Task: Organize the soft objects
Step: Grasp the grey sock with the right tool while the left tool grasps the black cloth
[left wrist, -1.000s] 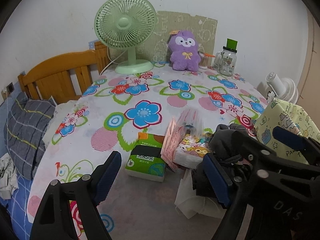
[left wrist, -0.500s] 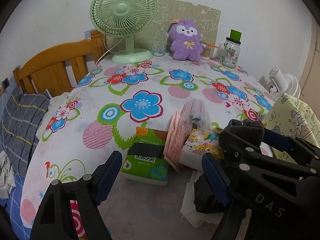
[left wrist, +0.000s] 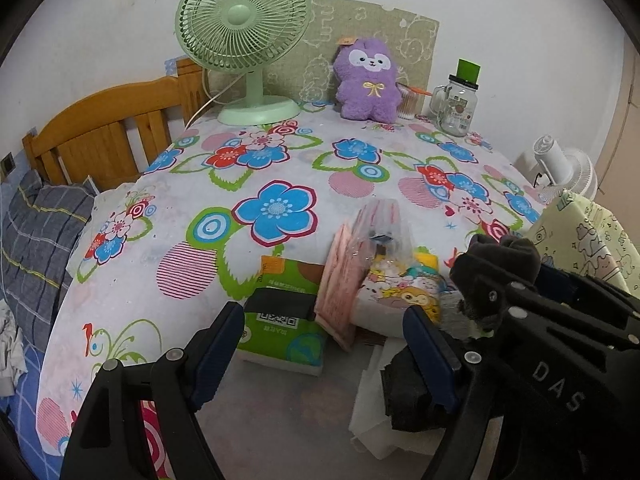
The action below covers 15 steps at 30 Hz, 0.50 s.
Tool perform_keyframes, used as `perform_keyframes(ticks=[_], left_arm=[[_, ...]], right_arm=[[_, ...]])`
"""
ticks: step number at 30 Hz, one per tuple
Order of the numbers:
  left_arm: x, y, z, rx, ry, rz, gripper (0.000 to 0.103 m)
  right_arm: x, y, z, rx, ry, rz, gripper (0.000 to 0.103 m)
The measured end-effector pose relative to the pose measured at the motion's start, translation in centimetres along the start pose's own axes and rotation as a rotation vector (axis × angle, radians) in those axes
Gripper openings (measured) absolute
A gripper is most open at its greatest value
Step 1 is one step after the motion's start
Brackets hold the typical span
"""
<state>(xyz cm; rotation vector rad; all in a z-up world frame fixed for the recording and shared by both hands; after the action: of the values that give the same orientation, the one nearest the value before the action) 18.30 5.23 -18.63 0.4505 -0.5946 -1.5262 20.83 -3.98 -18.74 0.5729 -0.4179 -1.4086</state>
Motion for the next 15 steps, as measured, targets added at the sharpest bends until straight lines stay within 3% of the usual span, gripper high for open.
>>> perform_keyframes(ticks=[15], left_arm=[[3.2,-0.7,2.7,0.031,-0.038,-0.045,0.084]], right_arm=[[2.3,-0.2,4.6,0.087,-0.004,-0.037,0.048]])
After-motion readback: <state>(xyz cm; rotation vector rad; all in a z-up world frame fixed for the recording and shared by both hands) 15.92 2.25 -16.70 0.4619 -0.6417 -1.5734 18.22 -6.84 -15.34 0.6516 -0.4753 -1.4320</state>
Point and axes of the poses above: each gripper's, at about its wrist camera, not at the fingertips, and z roughly against the way its jaws point, x to its right, y to its top, the point moved 9 cm from there along -z, roughly the way its jaws point, and after that the axes turned 5 degrees about -x, right-handed, at the moved point
